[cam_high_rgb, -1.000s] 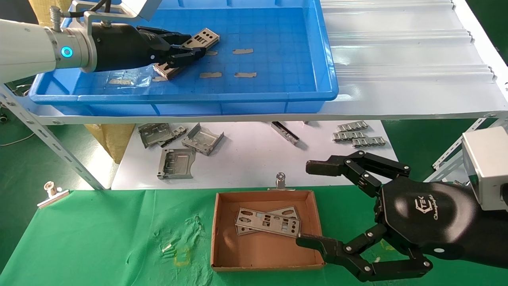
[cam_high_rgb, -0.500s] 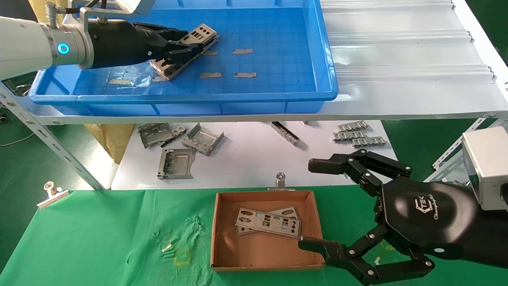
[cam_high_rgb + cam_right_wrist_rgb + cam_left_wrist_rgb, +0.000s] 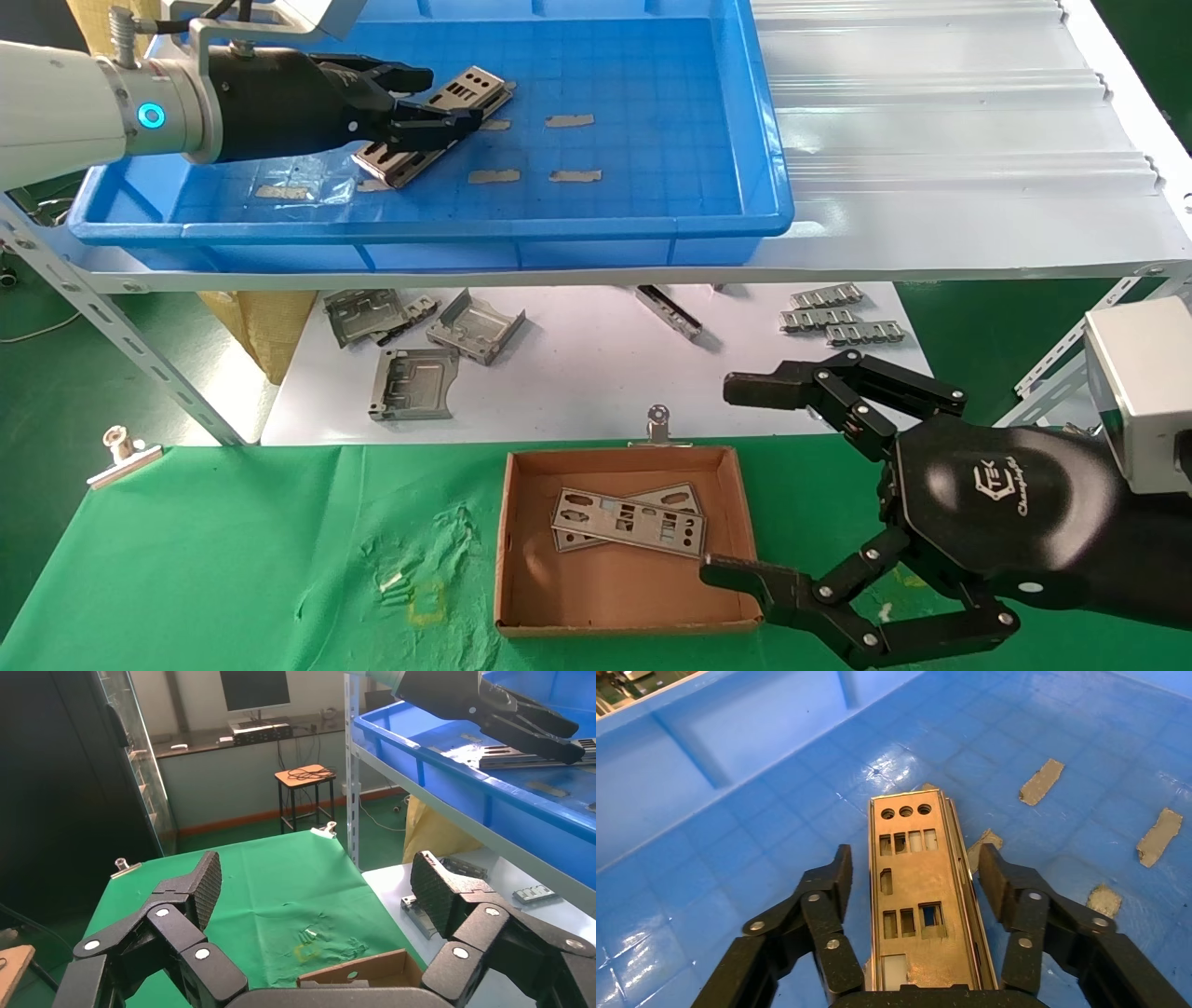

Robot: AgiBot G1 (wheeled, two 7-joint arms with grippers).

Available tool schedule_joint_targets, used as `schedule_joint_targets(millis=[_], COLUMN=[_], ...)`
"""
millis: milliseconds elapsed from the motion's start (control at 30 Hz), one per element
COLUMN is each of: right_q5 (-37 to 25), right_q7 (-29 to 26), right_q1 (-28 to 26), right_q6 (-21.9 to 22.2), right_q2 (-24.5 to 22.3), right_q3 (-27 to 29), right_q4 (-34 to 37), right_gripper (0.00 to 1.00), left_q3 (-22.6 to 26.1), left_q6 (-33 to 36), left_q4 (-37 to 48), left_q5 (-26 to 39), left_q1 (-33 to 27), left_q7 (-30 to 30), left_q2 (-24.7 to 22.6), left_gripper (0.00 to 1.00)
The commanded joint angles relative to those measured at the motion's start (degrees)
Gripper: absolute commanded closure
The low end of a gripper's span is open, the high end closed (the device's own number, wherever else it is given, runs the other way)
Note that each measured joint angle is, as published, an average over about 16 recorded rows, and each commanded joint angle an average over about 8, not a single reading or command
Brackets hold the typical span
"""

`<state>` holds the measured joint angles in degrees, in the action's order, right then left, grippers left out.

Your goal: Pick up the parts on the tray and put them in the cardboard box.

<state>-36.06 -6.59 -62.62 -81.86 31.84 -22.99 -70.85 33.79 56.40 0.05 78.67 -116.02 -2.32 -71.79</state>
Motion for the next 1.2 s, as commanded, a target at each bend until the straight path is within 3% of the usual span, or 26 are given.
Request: schedule_joint_targets(millis=[33,133,167,200,1200], right_q5=[0.0,0.0,0.0,0.0,0.0], right_q7=[0.0,0.0,0.0,0.0,0.0], right_q1=[0.0,0.0,0.0,0.0,0.0], right_q6=[0.0,0.0,0.0,0.0,0.0], right_q2=[0.0,0.0,0.0,0.0,0.0], right_q3=[0.0,0.0,0.0,0.0,0.0], right_q4=[0.0,0.0,0.0,0.0,0.0], right_gripper=[0.0,0.0,0.0,0.0,0.0], left_q3=[0.0,-0.1,-0.2,-0.2,-0.6], left_q6=[0.0,0.0,0.0,0.0,1.2], left_q4=[0.0,0.1,0.1,0.1,-0.6], left_q5=[0.0,-0.2,-0.2,-0.3,-0.9], left_q1=[0.0,0.1,0.1,0.1,-0.2], left_q7=[0.0,0.1,0.2,0.2,0.5], left_q2=[0.0,0.1,0.1,0.1,0.6], left_gripper=[0.5,0.88,0.97,1.0,1.0])
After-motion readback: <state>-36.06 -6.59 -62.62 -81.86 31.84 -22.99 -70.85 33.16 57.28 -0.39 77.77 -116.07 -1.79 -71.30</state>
